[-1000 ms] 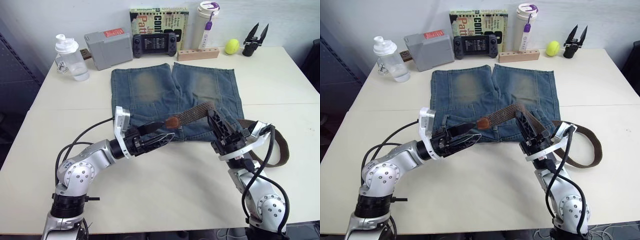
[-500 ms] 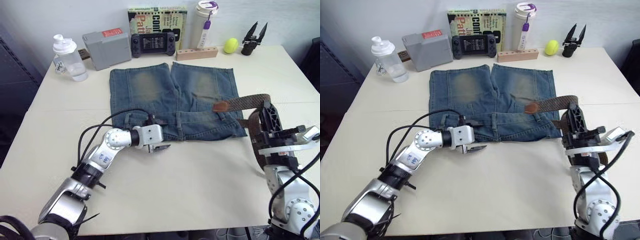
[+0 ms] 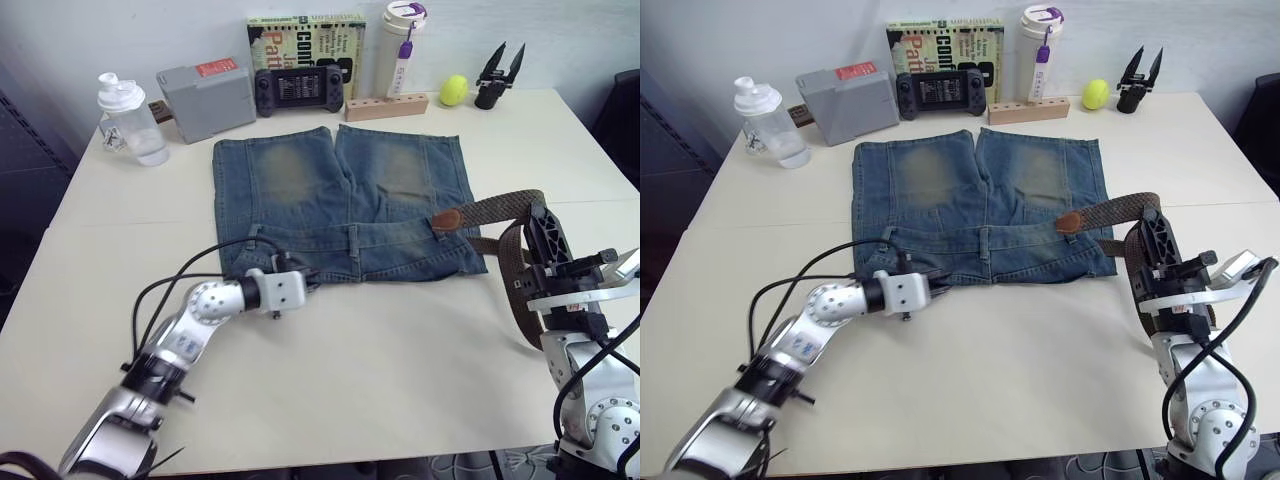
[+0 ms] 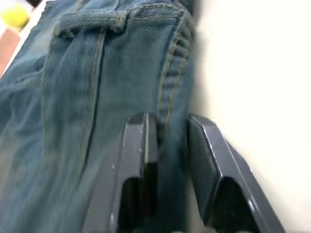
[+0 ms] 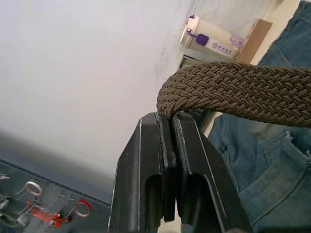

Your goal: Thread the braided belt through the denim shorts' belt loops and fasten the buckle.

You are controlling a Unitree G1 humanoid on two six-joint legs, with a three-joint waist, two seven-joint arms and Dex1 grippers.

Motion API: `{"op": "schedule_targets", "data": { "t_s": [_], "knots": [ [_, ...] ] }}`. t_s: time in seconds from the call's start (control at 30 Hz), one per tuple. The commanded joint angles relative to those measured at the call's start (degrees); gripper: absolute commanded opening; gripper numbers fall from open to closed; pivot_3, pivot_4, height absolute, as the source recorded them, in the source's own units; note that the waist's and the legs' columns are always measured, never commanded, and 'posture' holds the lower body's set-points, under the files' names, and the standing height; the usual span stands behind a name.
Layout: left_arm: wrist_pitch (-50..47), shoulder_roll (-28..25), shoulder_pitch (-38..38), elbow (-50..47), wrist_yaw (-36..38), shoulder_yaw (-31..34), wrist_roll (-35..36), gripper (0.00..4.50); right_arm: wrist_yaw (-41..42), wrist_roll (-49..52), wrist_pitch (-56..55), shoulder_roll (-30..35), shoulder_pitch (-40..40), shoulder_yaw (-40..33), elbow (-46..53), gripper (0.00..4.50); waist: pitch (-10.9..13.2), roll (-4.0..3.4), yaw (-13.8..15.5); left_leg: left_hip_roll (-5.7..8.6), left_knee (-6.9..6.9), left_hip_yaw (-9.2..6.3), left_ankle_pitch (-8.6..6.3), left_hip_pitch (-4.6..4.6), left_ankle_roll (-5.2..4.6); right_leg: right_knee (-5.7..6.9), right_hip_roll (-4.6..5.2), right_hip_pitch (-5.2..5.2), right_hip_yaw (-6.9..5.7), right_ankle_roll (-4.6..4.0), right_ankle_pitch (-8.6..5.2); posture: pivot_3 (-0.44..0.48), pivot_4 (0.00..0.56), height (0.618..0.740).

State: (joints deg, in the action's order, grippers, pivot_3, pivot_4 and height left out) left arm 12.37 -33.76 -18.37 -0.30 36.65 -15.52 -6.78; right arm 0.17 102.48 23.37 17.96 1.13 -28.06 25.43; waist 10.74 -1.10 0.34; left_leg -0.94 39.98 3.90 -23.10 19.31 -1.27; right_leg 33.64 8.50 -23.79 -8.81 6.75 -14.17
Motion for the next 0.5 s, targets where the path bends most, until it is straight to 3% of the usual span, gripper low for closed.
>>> {"op": "schedule_targets", "data": {
  "t_s": [0.03,0.17,0.3,0.43,0.5],
  "knots": [
    [-4.17,-2.89,8.06,-14.92,2.03,4.76,4.81,1.14,0.69,1.98,1.01,2.74,-0.3,-2.67,1.33,0.0,0.02,-0.03,0.24,0.01,0.01,-0.02,-0.01,0.0,-0.01,0.0,0.03,0.0,0.0,0.0,0.0,0.0,0.15,0.722],
    [-7.05,-4.37,16.54,-23.23,2.77,9.8,9.75,1.14,0.59,2.93,2.7,5.36,-1.03,-3.88,0.41,0.0,0.03,-0.05,1.12,0.04,0.19,-0.1,-0.05,0.03,-0.11,-0.02,0.08,0.09,0.04,0.03,0.02,0.0,0.15,0.722],
    [-8.05,-4.91,20.89,-25.2,2.77,12.66,10.68,1.14,0.62,3.8,3.37,6.81,-0.73,-4.6,-0.35,0.0,0.04,-0.07,1.05,0.04,0.18,-0.07,-0.09,0.03,-0.18,-0.02,0.08,0.08,0.07,0.03,0.02,0.0,0.15,0.722],
    [-5.63,-4.1,17.23,-21.18,2.81,10.99,7.91,1.14,0.6,3.7,3.45,6.92,-0.39,-4.49,-1.13,0.0,0.04,-0.07,1.34,0.06,0.16,-0.06,-0.08,0.02,-0.18,-0.02,0.07,0.08,0.04,0.03,0.02,0.0,0.15,0.722],
    [-5.37,-1.71,11.69,-16.64,3.22,8.97,8.01,1.67,0.76,3.45,3.64,6.75,-0.22,-4.28,-1.26,0.0,0.03,-0.08,1.46,0.09,0.18,-0.05,-0.08,0.03,-0.18,-0.01,0.07,0.08,0.05,0.03,0.02,0.0,0.15,0.722]
  ]
}}
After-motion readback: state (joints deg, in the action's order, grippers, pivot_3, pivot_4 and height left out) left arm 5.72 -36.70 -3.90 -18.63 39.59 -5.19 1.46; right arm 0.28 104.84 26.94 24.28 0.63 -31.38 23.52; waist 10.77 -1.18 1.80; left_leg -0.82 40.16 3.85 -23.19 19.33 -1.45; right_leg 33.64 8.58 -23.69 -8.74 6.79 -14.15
